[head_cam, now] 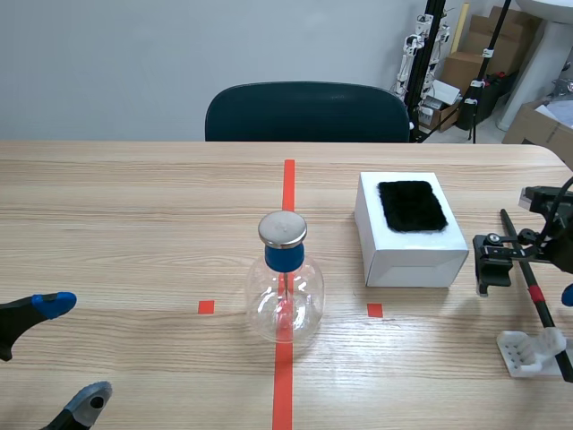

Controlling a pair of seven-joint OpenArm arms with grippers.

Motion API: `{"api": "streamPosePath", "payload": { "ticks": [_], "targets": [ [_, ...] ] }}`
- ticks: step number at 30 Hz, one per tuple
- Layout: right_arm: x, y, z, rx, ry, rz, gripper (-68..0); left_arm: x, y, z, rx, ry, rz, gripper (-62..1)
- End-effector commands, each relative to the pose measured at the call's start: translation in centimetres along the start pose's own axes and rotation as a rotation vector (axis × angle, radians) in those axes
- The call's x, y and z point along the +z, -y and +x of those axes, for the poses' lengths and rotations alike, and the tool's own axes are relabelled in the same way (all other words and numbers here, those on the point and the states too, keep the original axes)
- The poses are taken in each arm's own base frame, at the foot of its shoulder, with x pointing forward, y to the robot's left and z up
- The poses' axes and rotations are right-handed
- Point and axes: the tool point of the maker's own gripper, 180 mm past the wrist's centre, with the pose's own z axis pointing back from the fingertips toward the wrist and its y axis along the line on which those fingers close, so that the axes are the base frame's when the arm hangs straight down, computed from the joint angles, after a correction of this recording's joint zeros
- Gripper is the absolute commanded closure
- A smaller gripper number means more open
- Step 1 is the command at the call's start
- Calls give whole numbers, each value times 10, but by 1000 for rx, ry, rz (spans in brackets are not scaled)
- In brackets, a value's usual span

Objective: Do the electroscope experiment. pick up the black charging rod

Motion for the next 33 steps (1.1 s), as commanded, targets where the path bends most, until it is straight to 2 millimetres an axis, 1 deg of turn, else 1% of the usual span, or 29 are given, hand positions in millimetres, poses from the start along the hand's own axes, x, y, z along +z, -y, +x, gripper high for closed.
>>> {"api": "streamPosePath", "payload": {
  "ticks": [1, 12, 16, 18, 33],
  "targets": [
    [5, 5, 7, 0, 15, -7, -679, 1, -6, 7, -20, 21, 8, -623],
    [5, 5, 7, 0, 15, -7, -675, 1, -6, 7, -20, 21, 8, -623],
    [5, 5, 7, 0, 13, -8, -555, 1, -6, 7, -20, 21, 8, -623],
    [5, 6, 6, -3, 11, -10, -510, 1, -6, 7, -20, 21, 8, -623],
    [5, 8, 2, 5, -9, -23, -243, 1, -6, 7, -20, 21, 8, -623]
  ]
}}
